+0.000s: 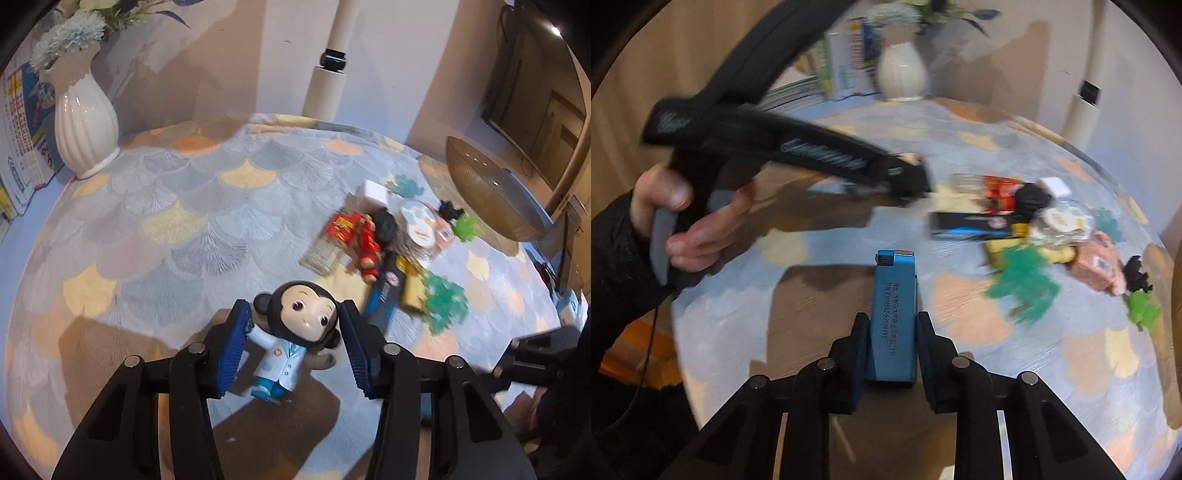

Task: Organize rigid objects
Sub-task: 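Grasp the doll figurine with left tool while right tool grasps blue lighter, then release the doll and blue lighter into the amber bowl with both tools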

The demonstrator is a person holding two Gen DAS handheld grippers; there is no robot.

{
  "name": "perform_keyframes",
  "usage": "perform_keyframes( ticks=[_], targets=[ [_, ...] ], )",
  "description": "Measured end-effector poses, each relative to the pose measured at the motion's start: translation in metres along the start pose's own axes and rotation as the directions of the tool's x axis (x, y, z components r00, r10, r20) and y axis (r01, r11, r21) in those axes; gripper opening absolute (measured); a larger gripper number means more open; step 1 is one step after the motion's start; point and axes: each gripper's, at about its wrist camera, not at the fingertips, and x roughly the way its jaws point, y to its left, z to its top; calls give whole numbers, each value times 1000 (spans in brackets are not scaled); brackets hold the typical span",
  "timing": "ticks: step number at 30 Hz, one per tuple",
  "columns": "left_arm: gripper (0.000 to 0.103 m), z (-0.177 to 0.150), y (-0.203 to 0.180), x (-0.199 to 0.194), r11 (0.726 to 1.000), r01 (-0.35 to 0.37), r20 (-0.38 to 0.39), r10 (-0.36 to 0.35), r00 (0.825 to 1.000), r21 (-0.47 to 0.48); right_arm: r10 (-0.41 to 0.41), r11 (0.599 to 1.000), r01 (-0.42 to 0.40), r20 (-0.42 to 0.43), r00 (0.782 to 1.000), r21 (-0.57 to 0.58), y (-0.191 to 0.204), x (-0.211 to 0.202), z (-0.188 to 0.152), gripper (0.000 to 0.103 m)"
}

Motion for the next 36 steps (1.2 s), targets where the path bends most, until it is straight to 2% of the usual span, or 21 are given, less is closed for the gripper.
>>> perform_keyframes(
  ticks=[2,5,8,12,14,15,19,24,28,31,34,36],
  targets=[
    [30,-3,-4,-7,1000,7,15,-7,1000,3,-2,1000,2,7,1000,-15,14,-7,-8,24],
    [29,-6,-10,-14,1000,1,14,-2,1000,13,-58,998,58,19,998,2,21,-16,-18,24],
    [48,-7,-9,-8,1000,-13,-14,14,1000,16,-87,995,87,6,996,46,8,-25,-31,24],
    [55,-10,-12,12,992,-102,-60,107,992,77,-105,987,105,-6,994,125,-16,-29,-42,24],
    [52,-9,-15,15,989,-120,-46,125,991,90,-104,982,103,-2,995,157,-23,-30,-45,24],
    [44,-8,-16,16,988,-126,-46,131,990,92,-96,980,94,1,995,175,-26,-29,-45,24],
    [43,-6,-23,14,985,-134,-29,138,990,112,-107,974,101,20,994,205,-24,-32,-46,24],
    [43,7,-39,-7,991,-82,21,80,997,102,-93,953,66,80,992,294,-35,-53,-49,23],
    [43,34,-79,-27,986,-33,98,17,995,164,-182,912,110,148,972,396,-73,-105,-51,23],
    [43,58,-114,-31,980,41,132,-67,989,193,-317,852,209,156,936,479,-112,-149,-55,23],
    [43,85,-157,-22,965,126,127,-158,979,231,-439,766,311,105,892,562,-153,-182,-60,23],
    [43,101,-187,-12,951,171,113,-206,972,257,-442,701,327,25,897,634,-191,-190,-65,23]
  ],
)
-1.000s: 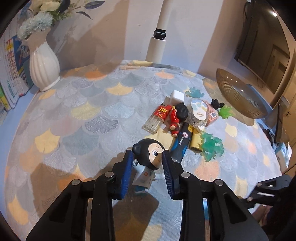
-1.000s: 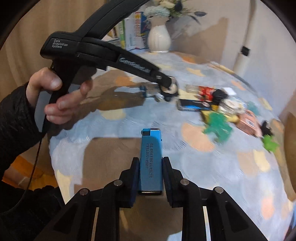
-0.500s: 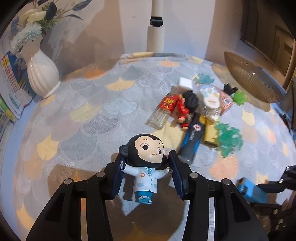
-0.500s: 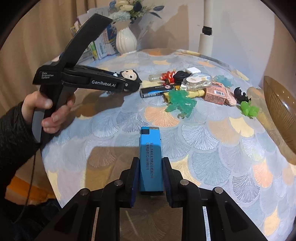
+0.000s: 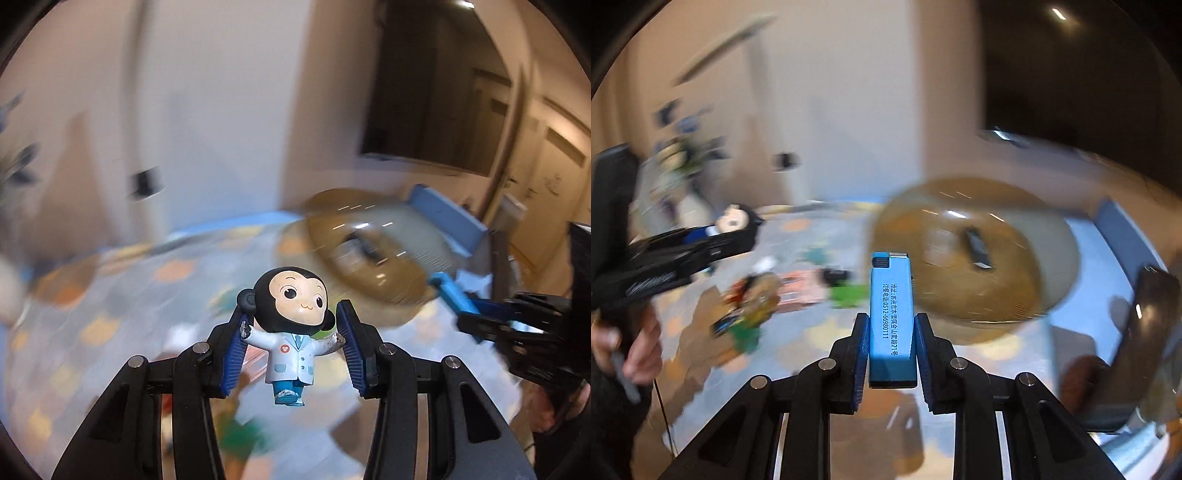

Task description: Organize rigid objects

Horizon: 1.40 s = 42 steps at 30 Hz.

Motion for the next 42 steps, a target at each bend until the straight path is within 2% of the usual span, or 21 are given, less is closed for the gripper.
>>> perform_keyframes(
  ticks=[4,7,11,13,14,15,16,17,18,20,24,26,28,30,33,36,38,41,42],
  targets=[
    [43,22,-39,45,998,54,-40,-52,998,45,-65,995,69,-54,996,71,-36,18,19,23],
    [43,27,-58,79,995,92,-92,-88,992,39,-69,991,81,-113,991,102,-51,34,22,23],
    [44,26,-73,109,994,101,-144,-95,985,38,-86,989,103,-158,984,107,-58,45,26,23],
    [46,23,-82,114,996,55,-146,-45,988,65,-72,988,94,-171,983,119,-63,48,25,23],
    [60,22,-85,113,996,27,-135,-15,991,82,-66,988,88,-169,983,123,-65,47,25,25],
    [75,20,-85,110,995,-10,-122,22,992,97,-71,988,91,-151,986,126,-66,43,25,31],
    [77,20,-83,104,995,-22,-107,32,994,97,-86,987,103,-134,987,123,-66,38,25,37],
    [77,21,-78,95,996,-12,-89,19,996,84,-98,987,112,-120,988,117,-66,34,24,49],
    [77,21,-70,84,998,7,-72,-3,997,61,-106,987,117,-103,989,113,-63,28,22,54],
    [77,20,-56,62,999,17,-51,-15,999,33,-82,990,91,-82,993,104,-56,18,21,54],
    [77,8,-23,0,998,-55,22,55,998,-2,-5,999,6,-24,1000,46,-14,-4,18,55],
    [78,-1,-3,-28,995,-92,45,93,995,-32,61,998,-60,-11,998,25,11,-9,17,62],
    [85,-19,19,-58,984,-163,71,168,983,-70,111,994,-110,-15,994,13,35,-4,11,67],
    [89,-41,42,-76,965,-234,64,242,968,-118,126,992,-127,-46,991,-7,63,12,-2,68],
    [89,-82,76,-84,932,-318,16,326,945,-175,89,993,-98,-121,989,-70,107,57,-30,68],
    [89,-122,104,-76,909,-364,-31,366,930,-203,45,990,-66,-166,985,-126,135,89,-50,68],
    [89,-141,120,-69,903,-360,-56,357,932,-235,29,987,-52,-155,988,-152,144,99,-55,68],
    [88,-159,137,-56,885,-370,-101,356,929,-283,-67,976,41,-115,991,-212,156,112,-54,69],
    [89,-159,140,-55,886,-353,-109,335,936,-302,-100,970,74,-103,990,-233,158,116,-53,80]
  ],
)
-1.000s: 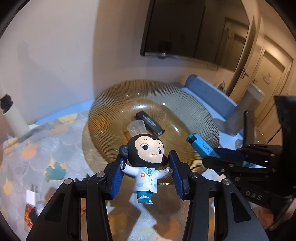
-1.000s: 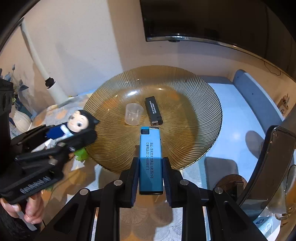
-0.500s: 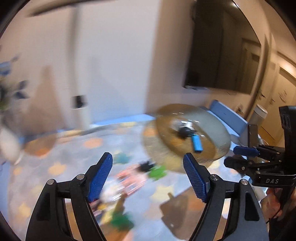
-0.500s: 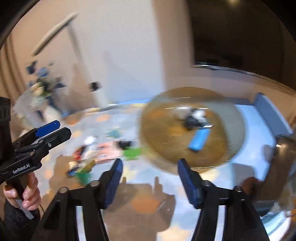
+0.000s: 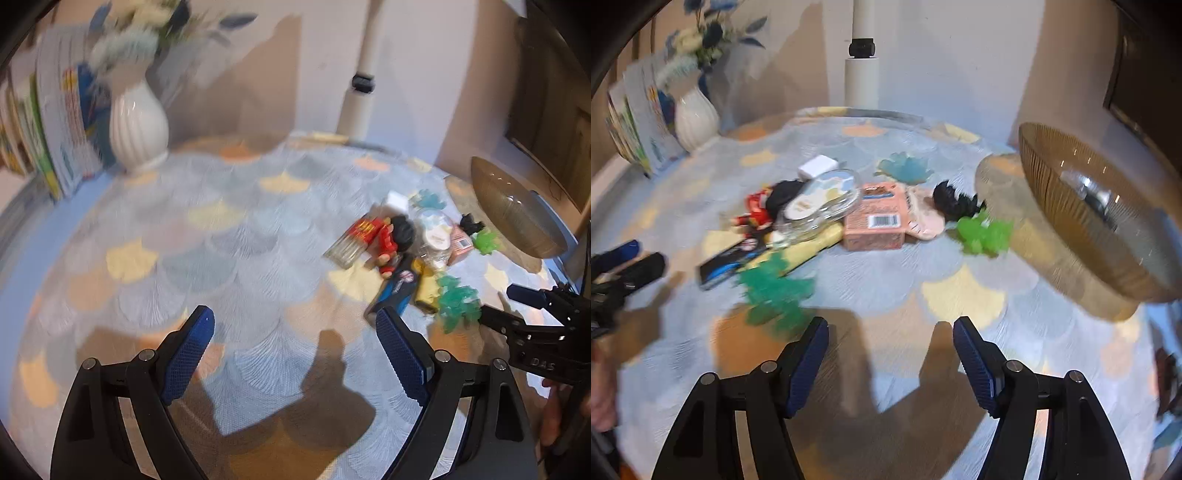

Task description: Organize rigid objects

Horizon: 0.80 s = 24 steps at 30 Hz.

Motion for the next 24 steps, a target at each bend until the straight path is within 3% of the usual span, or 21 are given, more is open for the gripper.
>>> perform_keyframes(
  ticks=[3,5,9,18,24],
  targets=[
    [89,-2,-4,-3,1000,6,17,-7,1000,10,-66,998,65,-13,998,-3,0,7,4,103],
    [89,-5,-10,0,999,20,-21,-19,1000,30,-59,998,60,-29,998,15,-3,12,6,103],
    [89,-4,-12,0,999,11,-13,-10,1000,39,9,983,-2,-37,999,186,-23,17,-4,103],
    [89,-4,0,1,1000,25,-12,-25,1000,-14,2,984,2,-22,1000,179,-21,16,-9,103],
    [89,-5,-3,0,1000,-2,-5,2,1000,-9,0,984,4,-22,1000,177,-20,17,-8,103]
  ],
)
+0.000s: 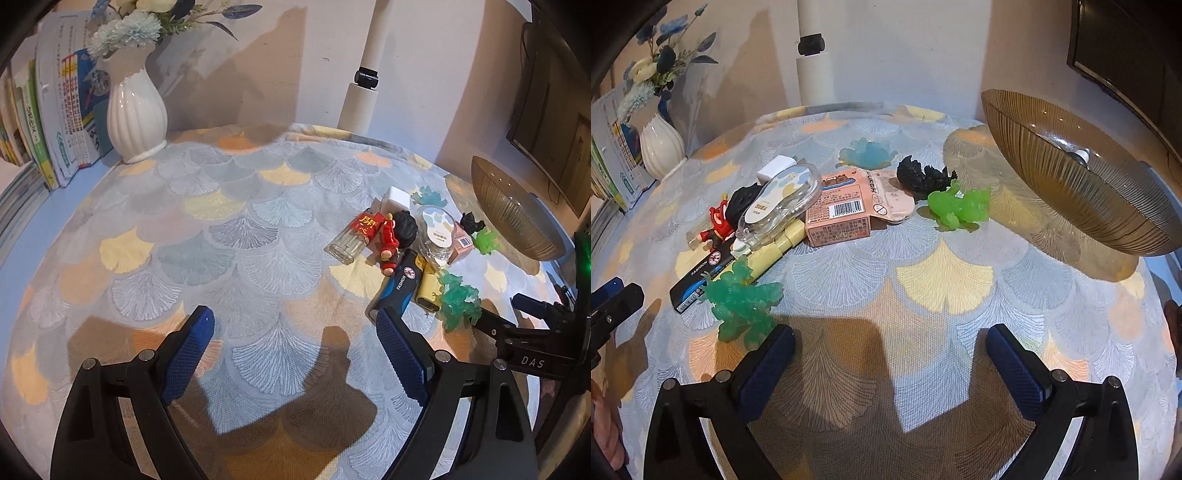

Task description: Organize rigid objects

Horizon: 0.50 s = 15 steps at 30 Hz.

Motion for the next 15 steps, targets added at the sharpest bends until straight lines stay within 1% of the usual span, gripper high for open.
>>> perform_keyframes(
  ticks=[3,15],
  targets=[
    [89,0,0,-1,1000,-7,1,7,1000,2,0,1000,0,0,1000,0,0,0,0,103],
    [89,0,1,0,1000,2,-6,-2,1000,3,1,1000,-1,0,1000,1,0,0,-1,103]
  ],
)
